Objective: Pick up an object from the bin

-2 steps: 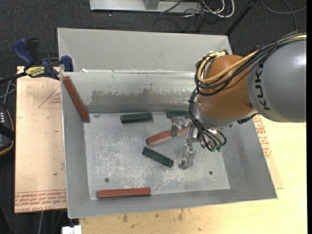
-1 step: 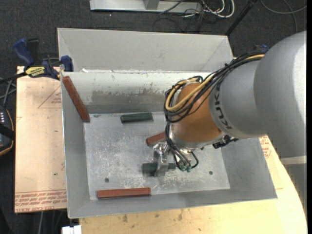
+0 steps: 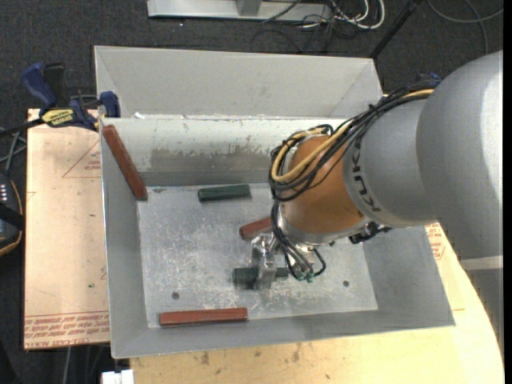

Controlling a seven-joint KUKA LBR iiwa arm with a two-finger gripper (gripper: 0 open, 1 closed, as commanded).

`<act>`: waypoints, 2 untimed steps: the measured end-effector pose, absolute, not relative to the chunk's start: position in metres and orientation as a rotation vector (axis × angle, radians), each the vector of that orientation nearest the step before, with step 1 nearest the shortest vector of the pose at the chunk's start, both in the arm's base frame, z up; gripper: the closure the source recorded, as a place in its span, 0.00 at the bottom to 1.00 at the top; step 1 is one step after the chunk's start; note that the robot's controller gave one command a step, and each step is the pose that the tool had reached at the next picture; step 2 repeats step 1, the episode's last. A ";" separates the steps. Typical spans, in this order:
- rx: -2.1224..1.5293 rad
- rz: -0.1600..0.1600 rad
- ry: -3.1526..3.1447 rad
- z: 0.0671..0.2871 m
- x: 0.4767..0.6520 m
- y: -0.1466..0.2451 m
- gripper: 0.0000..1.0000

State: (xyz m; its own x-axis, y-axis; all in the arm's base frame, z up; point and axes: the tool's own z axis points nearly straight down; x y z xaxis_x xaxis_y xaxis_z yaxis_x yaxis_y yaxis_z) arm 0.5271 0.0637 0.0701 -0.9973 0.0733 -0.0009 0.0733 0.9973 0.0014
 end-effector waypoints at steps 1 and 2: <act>0.001 0.001 3.138 0.214 0.550 0.065 1.00; 0.001 0.001 3.138 0.214 0.550 0.065 1.00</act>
Offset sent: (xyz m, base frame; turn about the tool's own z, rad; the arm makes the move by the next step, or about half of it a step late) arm 0.0000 0.0000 0.0000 0.0000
